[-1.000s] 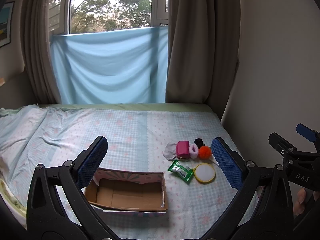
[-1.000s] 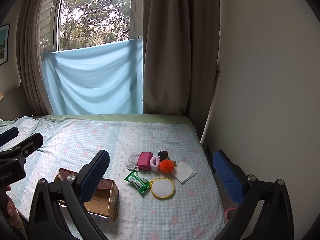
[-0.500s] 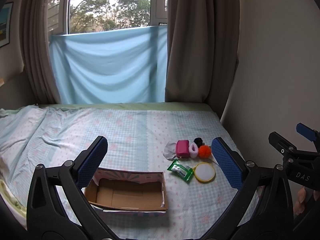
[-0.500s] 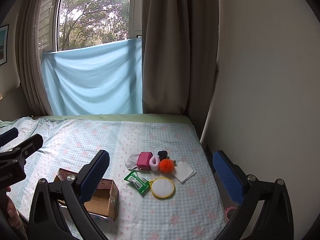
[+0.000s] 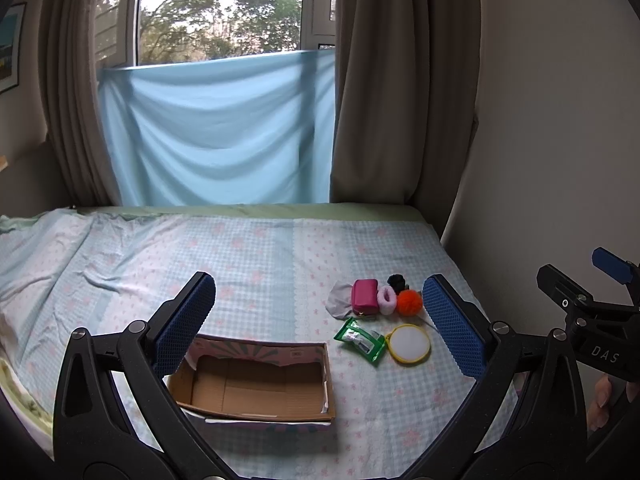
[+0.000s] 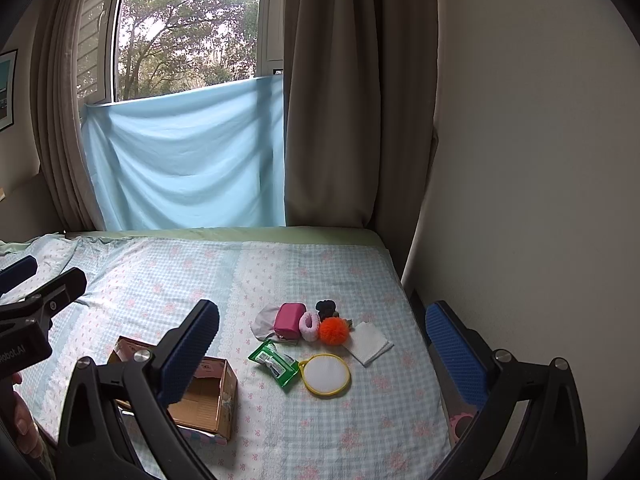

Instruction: Organize soft objects

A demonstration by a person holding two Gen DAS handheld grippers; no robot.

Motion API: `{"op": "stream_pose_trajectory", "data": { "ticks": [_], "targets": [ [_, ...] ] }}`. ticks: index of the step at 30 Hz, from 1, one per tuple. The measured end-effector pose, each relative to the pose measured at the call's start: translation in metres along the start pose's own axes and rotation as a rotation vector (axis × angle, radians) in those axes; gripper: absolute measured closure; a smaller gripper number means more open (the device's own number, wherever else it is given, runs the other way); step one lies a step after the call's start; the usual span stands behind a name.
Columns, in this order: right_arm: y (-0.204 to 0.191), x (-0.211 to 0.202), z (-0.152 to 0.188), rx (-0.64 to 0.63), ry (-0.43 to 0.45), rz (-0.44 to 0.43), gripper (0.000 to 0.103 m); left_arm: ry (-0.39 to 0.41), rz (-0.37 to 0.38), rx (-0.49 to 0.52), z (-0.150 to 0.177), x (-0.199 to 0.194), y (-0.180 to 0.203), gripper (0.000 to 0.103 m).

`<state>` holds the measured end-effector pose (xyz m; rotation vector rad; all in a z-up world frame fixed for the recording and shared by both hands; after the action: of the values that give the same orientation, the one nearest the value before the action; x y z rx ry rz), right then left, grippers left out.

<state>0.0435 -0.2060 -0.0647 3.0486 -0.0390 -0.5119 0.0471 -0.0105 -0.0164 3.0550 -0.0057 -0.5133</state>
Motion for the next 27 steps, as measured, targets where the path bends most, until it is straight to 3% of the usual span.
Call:
{"op": "stream_pose_trajectory", "data": {
  "ticks": [8,15,21,27],
  "targets": [
    [-0.001,0.0,0.001,0.002,-0.004,0.002,0.0,-0.006,0.002,-0.001,0.002,0.002,0.0,0.0],
    [0.004,0.015,0.004,0.008,-0.043,0.028,0.0,-0.063,0.003,-0.014,0.003,0.022,-0.001,0.0],
    [0.021,0.052,0.016,0.003,-0.083,0.046,0.0,-0.163,0.022,-0.06,0.022,0.07,0.009,0.0],
    [0.047,0.117,0.043,-0.021,-0.138,0.011,0.0,-0.305,0.026,-0.107,0.059,0.139,0.042,0.0]
  ]
}}
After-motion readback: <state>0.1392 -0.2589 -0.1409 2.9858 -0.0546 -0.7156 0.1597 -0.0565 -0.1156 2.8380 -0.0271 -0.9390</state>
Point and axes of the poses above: each gripper's, at about its wrist camera, not at the fingertips, and x roughly the way its jaws point, y to its right, z to its underside, the point moved 4 cm from there along x, roughly the way its jaws point, and after that the axes turned 13 degrees about y, right-handed, at the moved point
